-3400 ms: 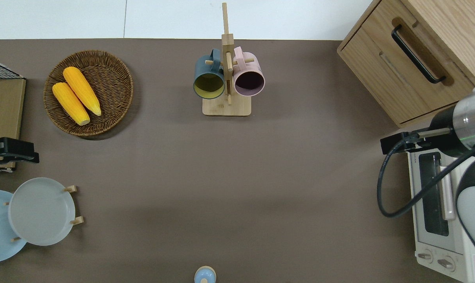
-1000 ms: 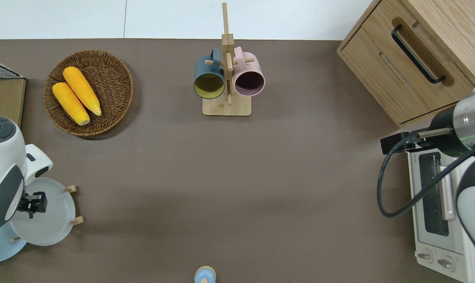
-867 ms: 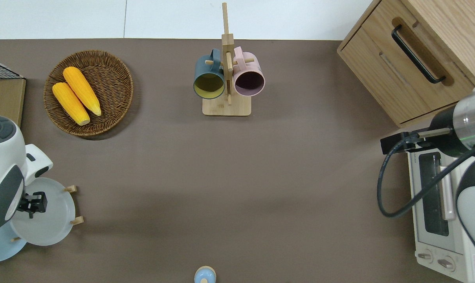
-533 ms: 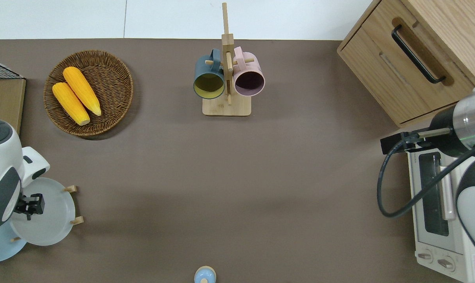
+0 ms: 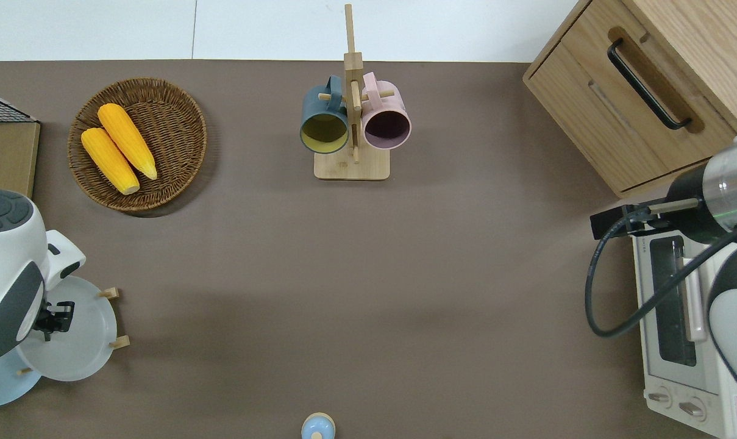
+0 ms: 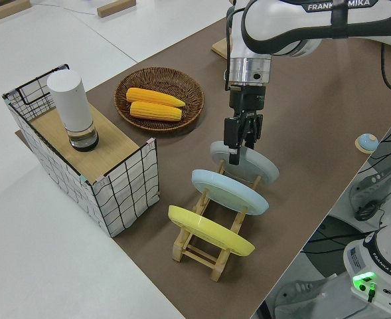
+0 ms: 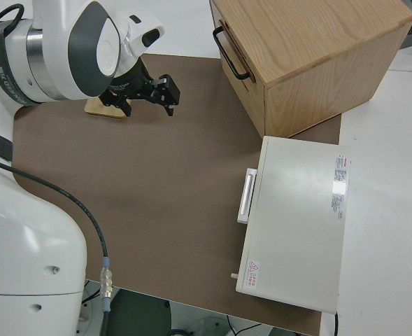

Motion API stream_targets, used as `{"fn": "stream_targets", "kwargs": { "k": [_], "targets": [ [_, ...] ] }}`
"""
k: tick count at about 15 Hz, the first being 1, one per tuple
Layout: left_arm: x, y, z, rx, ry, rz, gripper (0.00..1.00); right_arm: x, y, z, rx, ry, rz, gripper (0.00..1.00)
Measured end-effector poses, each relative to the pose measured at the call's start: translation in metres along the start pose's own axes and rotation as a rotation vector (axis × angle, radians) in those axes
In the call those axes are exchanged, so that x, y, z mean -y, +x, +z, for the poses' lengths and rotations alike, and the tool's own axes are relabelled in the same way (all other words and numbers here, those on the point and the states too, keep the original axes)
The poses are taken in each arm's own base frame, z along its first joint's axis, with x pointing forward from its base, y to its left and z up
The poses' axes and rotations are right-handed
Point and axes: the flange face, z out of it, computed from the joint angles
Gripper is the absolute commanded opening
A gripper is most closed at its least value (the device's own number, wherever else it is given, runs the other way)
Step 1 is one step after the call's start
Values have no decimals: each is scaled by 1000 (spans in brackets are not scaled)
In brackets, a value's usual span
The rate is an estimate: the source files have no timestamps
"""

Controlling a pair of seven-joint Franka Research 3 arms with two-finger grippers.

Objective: Pick gray plate from low plate rack and place it on table with left arm
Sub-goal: 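Move the left gripper down to the front gray plate in the rack, then close the left gripper on the gray plate's rim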

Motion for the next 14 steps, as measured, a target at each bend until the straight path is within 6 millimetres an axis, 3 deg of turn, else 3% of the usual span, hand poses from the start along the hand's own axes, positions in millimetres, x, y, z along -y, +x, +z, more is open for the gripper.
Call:
{"fn": "stream_targets", "kwargs": {
  "k": [1,9,14],
  "targets": [
    [1,0,1,0,-1,-3,134,0,0,0,0,0,0,983],
    [-4,-3,-9,-19,-42,-11,0,0,0,0,0,0,0,983],
    [-2,-6,-17,-35,-56,-18,0,0,0,0,0,0,0,983]
  ]
}}
